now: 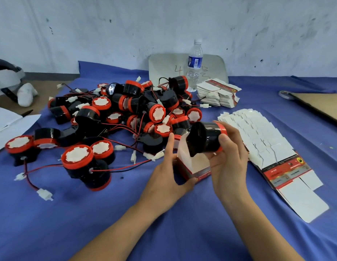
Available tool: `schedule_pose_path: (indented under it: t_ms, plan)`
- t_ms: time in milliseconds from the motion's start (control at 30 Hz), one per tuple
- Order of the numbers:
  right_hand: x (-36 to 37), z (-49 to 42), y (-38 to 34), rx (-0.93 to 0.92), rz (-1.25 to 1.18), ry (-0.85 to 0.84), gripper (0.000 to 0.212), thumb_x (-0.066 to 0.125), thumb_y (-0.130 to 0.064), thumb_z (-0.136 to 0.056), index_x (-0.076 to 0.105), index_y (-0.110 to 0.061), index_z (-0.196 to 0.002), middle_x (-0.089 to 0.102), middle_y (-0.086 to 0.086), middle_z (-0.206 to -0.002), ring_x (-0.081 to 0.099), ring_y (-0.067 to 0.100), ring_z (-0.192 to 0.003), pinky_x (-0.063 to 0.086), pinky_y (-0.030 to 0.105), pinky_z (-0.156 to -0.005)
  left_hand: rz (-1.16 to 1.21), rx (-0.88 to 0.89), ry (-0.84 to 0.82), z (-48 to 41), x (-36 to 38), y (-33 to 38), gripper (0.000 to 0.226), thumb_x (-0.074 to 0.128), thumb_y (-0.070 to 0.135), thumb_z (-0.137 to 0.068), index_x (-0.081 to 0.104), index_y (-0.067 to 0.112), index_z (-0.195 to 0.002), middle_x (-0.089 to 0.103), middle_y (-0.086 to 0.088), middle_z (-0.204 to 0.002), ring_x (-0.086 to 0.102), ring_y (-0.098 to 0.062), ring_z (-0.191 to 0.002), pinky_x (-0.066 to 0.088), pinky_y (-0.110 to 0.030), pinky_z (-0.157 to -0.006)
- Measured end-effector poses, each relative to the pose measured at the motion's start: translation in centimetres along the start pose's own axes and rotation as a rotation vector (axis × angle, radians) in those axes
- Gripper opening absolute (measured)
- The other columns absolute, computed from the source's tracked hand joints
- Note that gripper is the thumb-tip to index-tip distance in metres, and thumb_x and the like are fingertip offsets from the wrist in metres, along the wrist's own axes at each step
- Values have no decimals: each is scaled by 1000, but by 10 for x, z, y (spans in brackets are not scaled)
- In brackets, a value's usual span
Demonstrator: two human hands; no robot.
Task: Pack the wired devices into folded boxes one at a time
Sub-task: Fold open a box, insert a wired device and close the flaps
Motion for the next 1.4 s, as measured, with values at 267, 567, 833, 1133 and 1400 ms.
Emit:
schedule_pose_path:
  t_ms: [267, 567, 833, 1133, 1400]
  plan:
    - [-2, -1, 1, -181, 852, -142, 35, 58, -16, -72, 65, -23, -106, 65, -7, -101, 60, 3, -93, 44, 12, -79, 1, 9, 56, -2, -2, -2, 123, 79, 30, -67, -12, 56, -145, 64, 23, -106, 61, 2, -100, 49, -12, -81]
    - [-8, -5, 16, -163, 1228, -367, 14, 66, -12, -84, 76, -7, -75, 68, -2, -96, 53, 14, -92, 49, 40, -76, -39, 29, 81, -2, -6, -1, 119, 82, 31, -72, -8, 60, -144, 67, 7, -105, 64, -7, -96, 53, -28, -82]
    - [-2, -2, 9, -206, 1366, -470, 22, 51, -12, -81, 72, -7, -84, 67, 1, -96, 61, 31, -73, 50, 43, -65, -248, 204, 67, 5, -8, 15, 84, 59, -4, -89, 32, 57, -140, 10, 4, -163, 31, -6, -140, 36, -9, -101]
    - [-6, -4, 9, -209, 1033, -316, 51, 37, 10, -92, 49, -26, -126, 50, 5, -109, 65, 23, -87, 56, 43, -73, -496, 44, 126, 8, -7, 29, 39, 54, 2, -93, 66, 23, -123, -1, 2, -162, 62, -34, -108, 53, -43, -79]
    - [-17, -9, -11, -538, 940, 52, 63, 46, -8, -96, 20, -31, -149, 57, -8, -92, 57, 4, -83, 44, 10, -67, -429, 51, 178, 2, -5, 19, 21, 58, 9, -93, 69, 24, -104, -1, 15, -160, 59, -25, -109, 51, -33, -76]
Point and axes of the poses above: each hand's wrist, its own z-axis away from the middle knuckle, its own x-axis out of the palm, y = z × x, the point moved 3 cm from there along -z, towards the middle knuckle
